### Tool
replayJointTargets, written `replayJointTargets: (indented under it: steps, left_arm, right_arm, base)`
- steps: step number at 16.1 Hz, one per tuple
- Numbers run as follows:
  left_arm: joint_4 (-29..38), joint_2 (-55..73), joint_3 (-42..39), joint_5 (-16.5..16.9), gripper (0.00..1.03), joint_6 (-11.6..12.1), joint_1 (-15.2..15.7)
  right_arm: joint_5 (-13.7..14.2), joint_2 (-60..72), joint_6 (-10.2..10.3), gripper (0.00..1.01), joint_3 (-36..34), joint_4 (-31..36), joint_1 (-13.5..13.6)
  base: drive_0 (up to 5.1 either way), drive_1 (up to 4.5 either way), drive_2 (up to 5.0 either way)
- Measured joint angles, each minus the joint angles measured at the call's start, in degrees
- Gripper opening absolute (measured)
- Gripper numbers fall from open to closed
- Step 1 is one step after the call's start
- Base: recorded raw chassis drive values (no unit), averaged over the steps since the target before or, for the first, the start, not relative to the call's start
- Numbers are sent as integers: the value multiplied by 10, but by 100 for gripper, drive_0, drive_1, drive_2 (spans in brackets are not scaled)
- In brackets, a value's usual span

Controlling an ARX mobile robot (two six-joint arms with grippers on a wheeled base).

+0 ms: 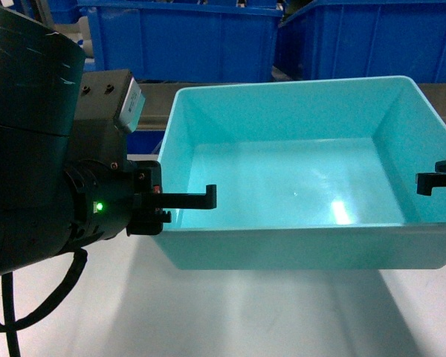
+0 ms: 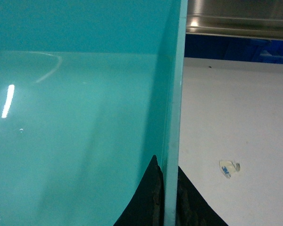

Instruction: Organize blue bins on left shelf correctly

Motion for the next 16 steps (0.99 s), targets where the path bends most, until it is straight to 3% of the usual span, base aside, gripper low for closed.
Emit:
replayJointTargets:
  steps: [4,16]
  left_arm:
    - [-1,0,0,0,2,0,-2]
    - [-1,0,0,0,2,0,0]
  right_arm:
    - [2,0,0,2,0,-1,0]
    - [0,0,0,2,-1,0,0]
  base:
    - [-460,93,378]
    - [-492,247,247]
